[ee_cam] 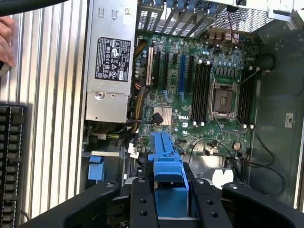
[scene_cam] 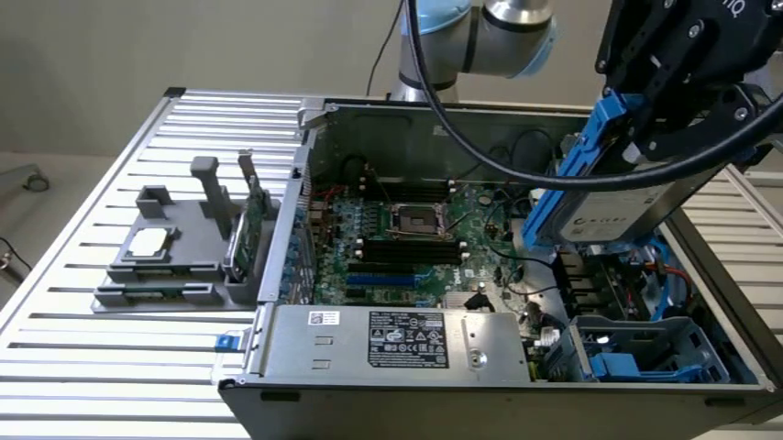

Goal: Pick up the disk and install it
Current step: 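Pick up the disk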

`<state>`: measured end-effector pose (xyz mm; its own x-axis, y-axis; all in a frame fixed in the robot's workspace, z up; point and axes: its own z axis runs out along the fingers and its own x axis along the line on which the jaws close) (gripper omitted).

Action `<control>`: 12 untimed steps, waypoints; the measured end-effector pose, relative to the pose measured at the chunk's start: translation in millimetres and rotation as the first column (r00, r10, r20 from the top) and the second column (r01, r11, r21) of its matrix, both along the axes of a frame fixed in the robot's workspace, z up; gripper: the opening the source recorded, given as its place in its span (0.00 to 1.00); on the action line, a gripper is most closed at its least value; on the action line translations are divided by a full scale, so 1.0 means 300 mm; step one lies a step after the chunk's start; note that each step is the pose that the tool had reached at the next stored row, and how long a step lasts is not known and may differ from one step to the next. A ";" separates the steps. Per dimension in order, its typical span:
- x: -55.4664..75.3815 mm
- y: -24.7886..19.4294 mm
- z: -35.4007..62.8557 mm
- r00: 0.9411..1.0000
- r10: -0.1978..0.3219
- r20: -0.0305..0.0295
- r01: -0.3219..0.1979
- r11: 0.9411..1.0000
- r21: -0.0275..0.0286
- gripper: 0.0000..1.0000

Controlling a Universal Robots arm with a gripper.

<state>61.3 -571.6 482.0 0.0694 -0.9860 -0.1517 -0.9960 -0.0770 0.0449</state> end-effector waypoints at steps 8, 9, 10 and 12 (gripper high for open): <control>0.038 -0.040 0.005 1.000 0.000 -0.002 0.000 1.000 0.000 0.33; 0.042 -0.044 0.006 1.000 0.000 -0.002 0.000 1.000 0.000 0.33; 0.046 -0.049 0.007 1.000 0.000 -0.002 0.000 1.000 0.000 0.33; 0.054 -0.058 0.009 1.000 0.000 -0.002 0.000 1.000 0.000 0.33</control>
<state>77.5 -589.1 484.6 0.0690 -0.9860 -0.1517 -0.9959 -0.0769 0.0470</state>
